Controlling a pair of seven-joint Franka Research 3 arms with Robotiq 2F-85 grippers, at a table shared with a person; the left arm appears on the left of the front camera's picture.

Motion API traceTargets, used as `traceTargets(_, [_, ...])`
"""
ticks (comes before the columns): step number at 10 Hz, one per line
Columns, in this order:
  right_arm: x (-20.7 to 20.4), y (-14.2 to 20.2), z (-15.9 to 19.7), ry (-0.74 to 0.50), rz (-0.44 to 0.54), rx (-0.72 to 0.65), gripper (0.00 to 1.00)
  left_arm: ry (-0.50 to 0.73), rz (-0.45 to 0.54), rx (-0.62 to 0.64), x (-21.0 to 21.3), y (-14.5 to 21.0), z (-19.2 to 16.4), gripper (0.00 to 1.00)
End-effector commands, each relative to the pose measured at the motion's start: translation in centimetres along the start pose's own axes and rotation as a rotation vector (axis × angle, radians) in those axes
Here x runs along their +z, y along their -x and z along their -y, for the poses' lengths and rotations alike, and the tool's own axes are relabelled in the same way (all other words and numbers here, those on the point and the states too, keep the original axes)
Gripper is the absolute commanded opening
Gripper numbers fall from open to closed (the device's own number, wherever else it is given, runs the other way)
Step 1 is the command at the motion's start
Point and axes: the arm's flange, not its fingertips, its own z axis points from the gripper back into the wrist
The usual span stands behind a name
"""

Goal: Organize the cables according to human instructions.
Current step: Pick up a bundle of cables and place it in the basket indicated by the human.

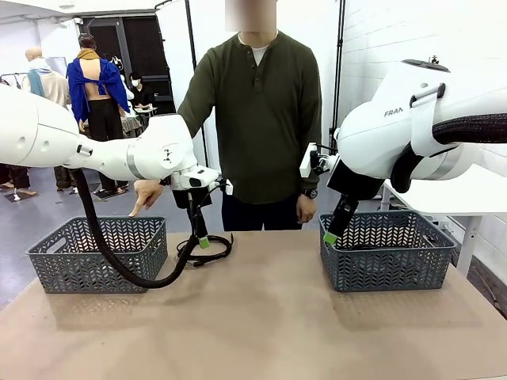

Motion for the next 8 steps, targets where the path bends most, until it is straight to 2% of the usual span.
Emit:
traceTargets(1, [-0.13,0.06,-0.12,0.006,-0.008,0.0,1.0,-0.01,-0.005,-0.004,0.35,0.16,0.58,1.0])
traceTargets(8, [-0.13,0.06,-0.12,0.006,-0.008,0.0,1.0,-0.01,-0.005,-0.004,0.35,0.16,0.58,1.0])
